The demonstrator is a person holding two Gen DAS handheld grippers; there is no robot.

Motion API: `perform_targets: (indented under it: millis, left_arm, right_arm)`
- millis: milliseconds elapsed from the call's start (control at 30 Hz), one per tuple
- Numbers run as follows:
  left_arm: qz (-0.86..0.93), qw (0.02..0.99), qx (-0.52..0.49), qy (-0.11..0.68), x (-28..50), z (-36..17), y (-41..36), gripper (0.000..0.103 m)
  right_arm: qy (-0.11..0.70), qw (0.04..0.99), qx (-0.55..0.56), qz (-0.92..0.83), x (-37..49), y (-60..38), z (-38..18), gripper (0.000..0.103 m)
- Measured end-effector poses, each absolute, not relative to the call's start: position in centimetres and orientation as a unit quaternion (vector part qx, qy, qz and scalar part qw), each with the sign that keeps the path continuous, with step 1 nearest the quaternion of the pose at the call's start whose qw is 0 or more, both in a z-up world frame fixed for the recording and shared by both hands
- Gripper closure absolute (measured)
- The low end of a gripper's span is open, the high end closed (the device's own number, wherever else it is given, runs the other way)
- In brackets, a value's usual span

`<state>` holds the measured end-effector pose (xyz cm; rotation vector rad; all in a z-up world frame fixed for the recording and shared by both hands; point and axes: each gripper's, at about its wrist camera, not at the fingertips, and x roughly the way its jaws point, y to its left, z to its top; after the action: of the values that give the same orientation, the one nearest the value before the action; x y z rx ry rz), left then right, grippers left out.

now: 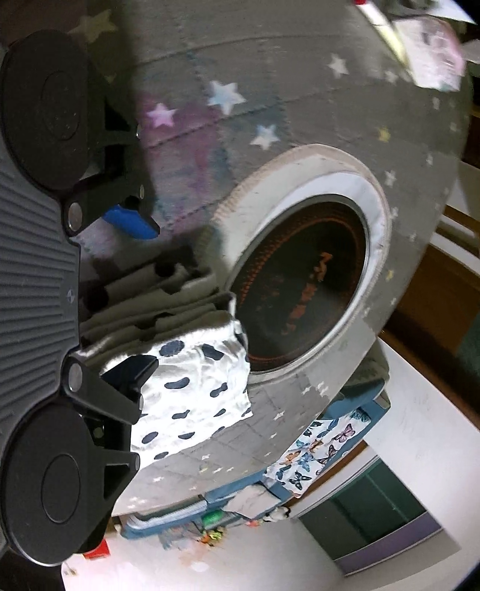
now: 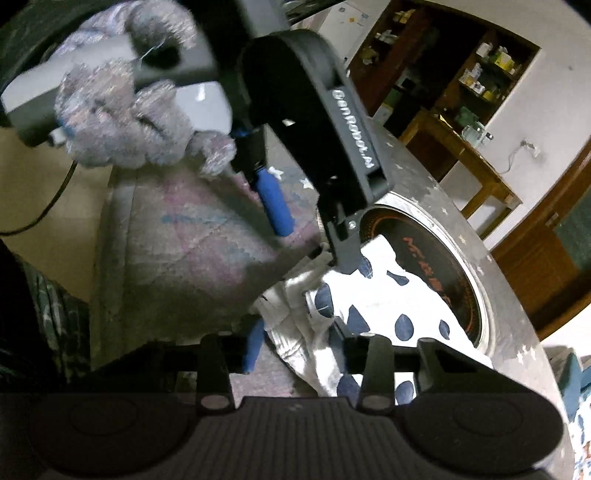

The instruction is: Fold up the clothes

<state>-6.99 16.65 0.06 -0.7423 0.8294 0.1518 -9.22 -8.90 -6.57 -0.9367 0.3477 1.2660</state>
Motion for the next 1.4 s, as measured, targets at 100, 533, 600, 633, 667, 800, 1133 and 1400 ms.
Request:
perform_targets:
  millis: [100,533,600,633,667,800,1133,1400]
  left_arm:
    - [0.071,0.839,-0.375,0.388,-7.5,-0.2,16.7,0.022]
    - [0.055,0.777,-0.518,0.353,-8.7,-1.4,16.4,0.012]
    - [0.055,0.770,-0.527,0.355,-8.2,-1.8,16.4,0.012]
    - [0.053,0.769,-0.529,0.355,-7.9,-1.8,16.3,0.012]
    - [0.051,0.769,-0.530,0.354,-7.6,-1.8,16.3,0.013]
    - [0.045,0.770,-0.532,0.350,-6.6,-2.0,16.4,0.018]
    - [0.034,0.765,-0.540,0.350,-5.2,-3.1,17.1,0.061]
    - [0.026,0.779,-0.518,0.354,-5.5,-3.6,17.5,0.070]
  right_arm:
    - [0.167,0.702,-0.393,0.571,-8.4,-9.4,-5.8,0.075]
    - [0.187,0.733,-0.314,0.574,-6.9,-10.5,-3.2,0.083]
    - [0.189,0.735,-0.309,0.574,-6.9,-10.7,-3.1,0.084]
    - [0.189,0.735,-0.308,0.574,-6.9,-10.7,-3.1,0.084]
    - [0.188,0.736,-0.307,0.574,-6.9,-10.7,-3.0,0.085]
    - [0.184,0.736,-0.308,0.574,-6.9,-10.9,-2.9,0.085]
    - [0.191,0.730,-0.303,0.583,-6.8,-11.3,-3.2,0.086]
    - [0.232,0.741,-0.254,0.576,-4.5,-13.0,-2.3,0.083]
